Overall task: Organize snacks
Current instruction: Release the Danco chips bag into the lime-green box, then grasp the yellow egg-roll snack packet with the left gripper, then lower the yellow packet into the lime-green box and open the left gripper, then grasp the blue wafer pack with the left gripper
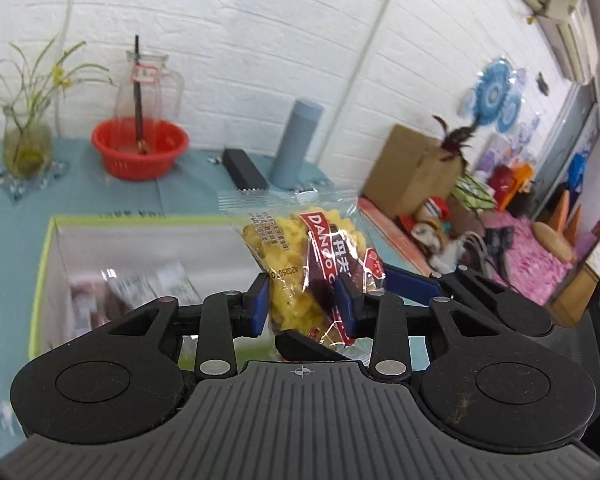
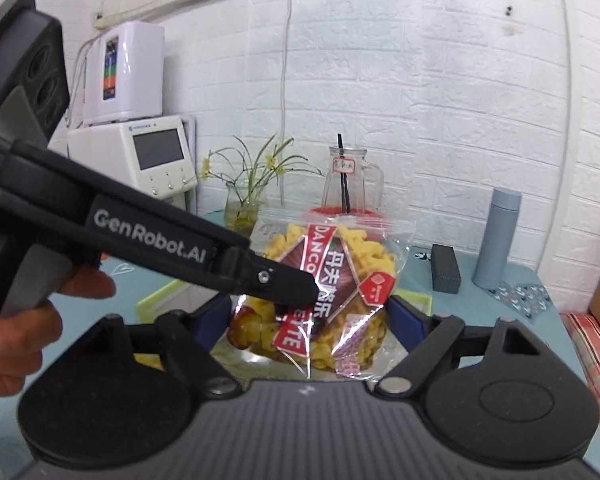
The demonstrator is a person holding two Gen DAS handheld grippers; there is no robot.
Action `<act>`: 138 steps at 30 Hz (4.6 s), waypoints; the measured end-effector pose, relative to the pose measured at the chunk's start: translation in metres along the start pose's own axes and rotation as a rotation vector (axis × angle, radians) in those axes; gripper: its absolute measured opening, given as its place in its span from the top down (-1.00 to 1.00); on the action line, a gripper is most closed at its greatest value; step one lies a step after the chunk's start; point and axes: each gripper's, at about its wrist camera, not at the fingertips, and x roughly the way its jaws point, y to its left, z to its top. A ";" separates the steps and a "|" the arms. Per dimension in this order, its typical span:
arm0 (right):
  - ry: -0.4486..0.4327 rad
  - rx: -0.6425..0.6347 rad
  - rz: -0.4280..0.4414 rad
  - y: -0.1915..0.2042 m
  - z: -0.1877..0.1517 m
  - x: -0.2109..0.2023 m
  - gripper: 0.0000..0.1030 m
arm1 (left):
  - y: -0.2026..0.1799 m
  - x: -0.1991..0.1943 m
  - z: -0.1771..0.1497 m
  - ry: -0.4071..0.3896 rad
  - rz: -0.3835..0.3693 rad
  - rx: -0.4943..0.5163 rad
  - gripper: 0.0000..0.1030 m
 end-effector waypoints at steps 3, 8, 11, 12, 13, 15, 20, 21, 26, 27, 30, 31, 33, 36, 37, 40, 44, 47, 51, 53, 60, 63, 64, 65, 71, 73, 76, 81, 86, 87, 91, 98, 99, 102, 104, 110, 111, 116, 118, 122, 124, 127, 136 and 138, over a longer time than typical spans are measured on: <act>0.070 0.014 0.016 -0.016 0.001 0.045 -0.67 | 0.020 0.040 0.013 0.036 0.034 -0.001 0.71; 0.177 0.050 0.035 -0.030 -0.031 0.097 -0.68 | 0.051 0.101 -0.001 0.142 0.059 -0.008 0.59; 0.176 0.064 0.032 -0.032 -0.036 0.093 -0.81 | 0.059 0.113 -0.008 0.178 0.079 -0.011 0.43; 0.146 0.057 0.031 -0.031 -0.034 0.082 -0.81 | 0.061 0.105 -0.009 0.159 0.074 -0.022 0.43; 0.113 0.045 0.031 -0.029 -0.031 0.068 -0.81 | 0.060 0.095 -0.009 0.133 0.060 -0.028 0.36; 0.066 0.028 0.029 -0.024 -0.028 0.038 -0.81 | 0.055 0.070 -0.010 0.083 0.043 -0.023 0.13; 0.058 0.061 0.081 -0.003 -0.064 -0.034 -0.82 | 0.036 0.008 -0.041 0.029 0.008 0.015 -0.09; 0.073 0.080 0.098 0.003 -0.076 -0.045 -0.82 | 0.033 -0.001 -0.053 0.043 -0.008 0.011 -0.09; 0.134 0.154 0.152 0.036 -0.120 -0.075 -0.82 | 0.020 -0.017 -0.102 0.121 -0.058 0.035 -0.04; 0.138 0.166 0.155 0.041 -0.123 -0.079 -0.82 | 0.015 -0.015 -0.108 0.146 -0.043 0.053 0.00; 0.115 0.203 0.154 0.050 -0.131 -0.097 -0.81 | 0.010 -0.010 -0.114 0.188 -0.014 0.037 0.09; 0.103 0.205 0.116 0.048 -0.132 -0.103 -0.81 | 0.008 -0.012 -0.114 0.182 -0.028 0.034 0.09; 0.095 0.195 0.049 0.041 -0.133 -0.109 -0.81 | 0.002 -0.015 -0.113 0.171 -0.058 0.038 0.08; 0.126 0.230 -0.037 0.019 -0.137 -0.100 -0.81 | -0.011 -0.007 -0.108 0.193 -0.115 0.021 0.12; 0.131 0.242 -0.037 0.011 -0.141 -0.097 -0.81 | -0.017 0.001 -0.106 0.212 -0.140 0.006 0.14; 0.159 0.266 -0.034 -0.002 -0.148 -0.084 -0.81 | -0.029 0.024 -0.105 0.272 -0.175 -0.014 0.19; 0.196 0.284 0.009 -0.012 -0.155 -0.064 -0.81 | -0.038 0.054 -0.113 0.355 -0.084 0.011 0.33; 0.221 0.289 0.050 -0.020 -0.157 -0.043 -0.82 | -0.039 0.063 -0.117 0.371 -0.080 0.017 0.33; 0.241 0.289 0.087 -0.029 -0.155 -0.026 -0.81 | -0.042 0.073 -0.118 0.368 -0.057 0.030 0.13; 0.243 0.291 0.083 -0.034 -0.154 -0.024 -0.81 | -0.045 0.079 -0.117 0.366 -0.054 0.044 0.10; 0.252 0.274 0.025 -0.048 -0.158 -0.033 -0.81 | -0.044 0.105 -0.115 0.417 -0.095 0.021 0.15; 0.243 0.255 0.008 -0.054 -0.156 -0.034 -0.81 | -0.036 0.099 -0.113 0.391 -0.079 0.000 0.04; 0.246 0.259 0.006 -0.057 -0.157 -0.031 -0.81 | -0.034 0.099 -0.113 0.391 -0.078 -0.009 0.02; 0.256 0.262 0.009 -0.059 -0.157 -0.027 -0.83 | -0.033 0.100 -0.113 0.395 -0.078 -0.017 0.01; 0.270 0.175 0.043 -0.047 -0.149 -0.023 -0.40 | -0.044 0.101 -0.116 0.400 -0.090 0.013 0.66; 0.241 0.160 0.030 -0.041 -0.144 -0.039 -0.35 | -0.046 0.088 -0.114 0.384 -0.122 0.013 0.70; 0.181 0.130 -0.003 -0.028 -0.133 -0.061 -0.38 | -0.051 0.064 -0.108 0.340 -0.160 0.000 0.71; 0.098 0.027 -0.019 -0.004 -0.095 -0.059 -0.40 | -0.044 0.026 -0.078 0.218 -0.144 0.013 0.71; 0.064 -0.035 0.017 -0.007 -0.040 -0.006 -0.41 | -0.016 0.025 -0.021 0.132 -0.061 0.023 0.71; 0.067 -0.040 0.023 -0.008 -0.030 0.009 -0.42 | -0.010 0.030 -0.010 0.123 -0.042 0.031 0.70; 0.117 -0.015 0.051 -0.016 -0.012 0.064 -0.41 | 0.019 0.061 0.018 0.127 0.019 0.032 0.70; 0.214 0.072 0.085 -0.035 -0.036 0.119 -0.65 | 0.056 0.117 0.005 0.167 0.086 0.020 0.34; 0.203 0.083 0.078 -0.038 -0.036 0.113 -0.66 | 0.059 0.114 0.004 0.154 0.099 0.014 0.33; 0.116 0.097 0.059 -0.041 -0.033 0.071 -0.81 | 0.060 0.087 0.002 0.113 0.062 -0.007 0.29; 0.071 0.100 0.047 -0.039 -0.036 0.037 -0.80 | 0.056 0.060 -0.003 0.072 0.042 -0.014 0.13; 0.047 0.177 0.135 -0.006 -0.087 -0.047 -0.80 | 0.038 -0.019 -0.053 0.009 0.011 -0.021 -0.02; 0.054 0.198 0.166 0.007 -0.099 -0.058 -0.80 | 0.037 -0.028 -0.067 0.014 0.014 -0.024 -0.02; 0.107 0.228 0.297 0.066 -0.138 -0.079 -0.80 | 0.032 -0.057 -0.132 0.092 0.040 -0.057 0.06; 0.127 0.222 0.294 0.080 -0.143 -0.073 -0.80 | 0.031 -0.063 -0.151 0.120 0.029 -0.068 0.09; 0.185 0.200 0.269 0.092 -0.148 -0.046 -0.80 | 0.031 -0.060 -0.169 0.164 0.036 -0.078 0.38; 0.205 0.189 0.259 0.096 -0.148 -0.036 -0.80 | 0.034 -0.056 -0.173 0.170 0.041 -0.082 0.57; 0.198 0.156 0.247 0.108 -0.145 -0.040 -0.81 | 0.036 -0.061 -0.176 0.165 0.032 -0.095 0.70; 0.207 0.109 0.302 0.148 -0.165 -0.091 -0.81 | 0.023 -0.116 -0.222 0.171 0.044 -0.163 0.72; 0.225 0.096 0.307 0.154 -0.174 -0.091 -0.80 | 0.022 -0.118 -0.233 0.178 0.066 -0.166 0.65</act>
